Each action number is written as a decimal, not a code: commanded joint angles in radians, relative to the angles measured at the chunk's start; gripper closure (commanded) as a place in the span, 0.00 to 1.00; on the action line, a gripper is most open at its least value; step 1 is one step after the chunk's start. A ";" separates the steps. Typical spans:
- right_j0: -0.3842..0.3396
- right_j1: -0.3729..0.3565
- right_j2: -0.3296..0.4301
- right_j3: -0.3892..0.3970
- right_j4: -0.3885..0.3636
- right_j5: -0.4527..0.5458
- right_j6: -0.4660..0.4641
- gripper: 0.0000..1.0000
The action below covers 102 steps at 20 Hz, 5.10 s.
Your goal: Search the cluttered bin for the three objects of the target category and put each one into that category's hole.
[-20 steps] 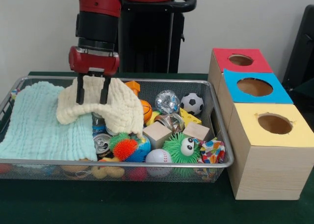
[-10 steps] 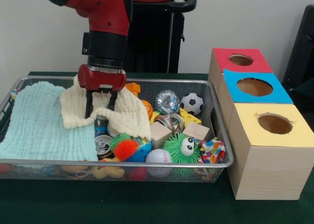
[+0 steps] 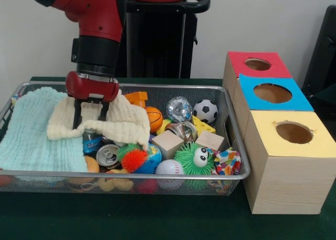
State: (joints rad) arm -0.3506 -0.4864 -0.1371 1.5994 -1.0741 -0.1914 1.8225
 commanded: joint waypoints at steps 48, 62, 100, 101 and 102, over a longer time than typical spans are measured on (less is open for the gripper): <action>-0.213 0.127 0.283 0.010 0.079 0.350 -0.023 1.00; -0.002 0.020 0.145 0.221 0.361 0.307 0.213 1.00; -0.001 -0.014 0.158 0.369 0.536 0.045 0.158 0.00; -0.001 -0.014 0.158 0.367 0.537 0.046 0.157 0.00; -0.005 -0.014 0.160 0.367 0.536 0.047 0.155 0.00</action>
State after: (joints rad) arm -0.3255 -0.5256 -0.0435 1.9405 -0.5632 -0.1370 1.8229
